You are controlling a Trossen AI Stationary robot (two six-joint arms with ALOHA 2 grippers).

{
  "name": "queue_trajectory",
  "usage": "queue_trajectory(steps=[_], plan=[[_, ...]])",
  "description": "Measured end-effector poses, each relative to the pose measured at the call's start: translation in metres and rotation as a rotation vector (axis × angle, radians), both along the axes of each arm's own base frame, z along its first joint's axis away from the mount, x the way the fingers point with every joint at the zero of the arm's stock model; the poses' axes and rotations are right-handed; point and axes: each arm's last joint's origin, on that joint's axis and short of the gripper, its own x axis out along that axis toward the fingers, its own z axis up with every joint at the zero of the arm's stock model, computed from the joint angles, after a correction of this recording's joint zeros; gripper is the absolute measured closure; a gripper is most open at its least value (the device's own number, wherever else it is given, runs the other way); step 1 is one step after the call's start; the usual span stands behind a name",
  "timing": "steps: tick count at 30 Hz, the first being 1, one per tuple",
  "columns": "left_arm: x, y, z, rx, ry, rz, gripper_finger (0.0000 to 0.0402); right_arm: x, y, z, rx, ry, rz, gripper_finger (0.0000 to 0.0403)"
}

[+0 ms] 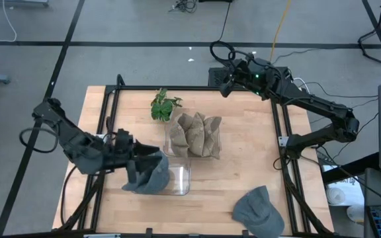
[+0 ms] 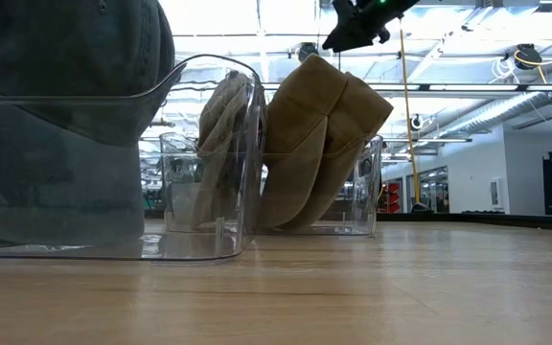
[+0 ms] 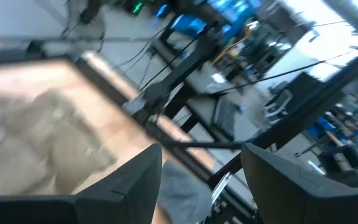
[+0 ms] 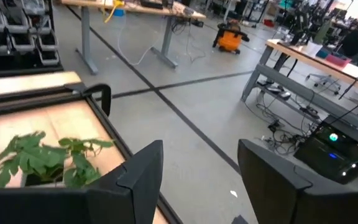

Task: Pick & Place hat
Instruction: Put the blue cap into the bottom transparent bin

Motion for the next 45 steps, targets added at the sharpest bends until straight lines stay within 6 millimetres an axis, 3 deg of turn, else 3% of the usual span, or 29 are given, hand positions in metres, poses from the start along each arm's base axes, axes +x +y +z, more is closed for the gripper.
queue_trajectory(steps=[8,15,19,33,45], plan=[[-0.005,0.003,0.033,0.259,-0.180,-0.039,0.0171,0.004,0.019,-0.007,0.013,0.111,0.074,0.0206],[-0.018,0.014,0.051,0.380,-0.253,-0.014,0.0171,0.010,0.054,-0.021,0.026,0.284,0.115,0.0206],[-0.025,0.020,0.055,0.386,-0.261,-0.011,0.0171,0.012,0.078,-0.027,0.020,0.346,0.093,0.0206],[-0.029,0.021,0.057,0.350,-0.287,-0.073,0.0172,0.010,0.157,-0.031,0.082,0.256,0.090,0.0206],[-0.029,0.021,0.057,0.347,-0.288,-0.073,0.0172,-0.013,0.209,-0.026,0.297,0.196,0.155,0.0206]])
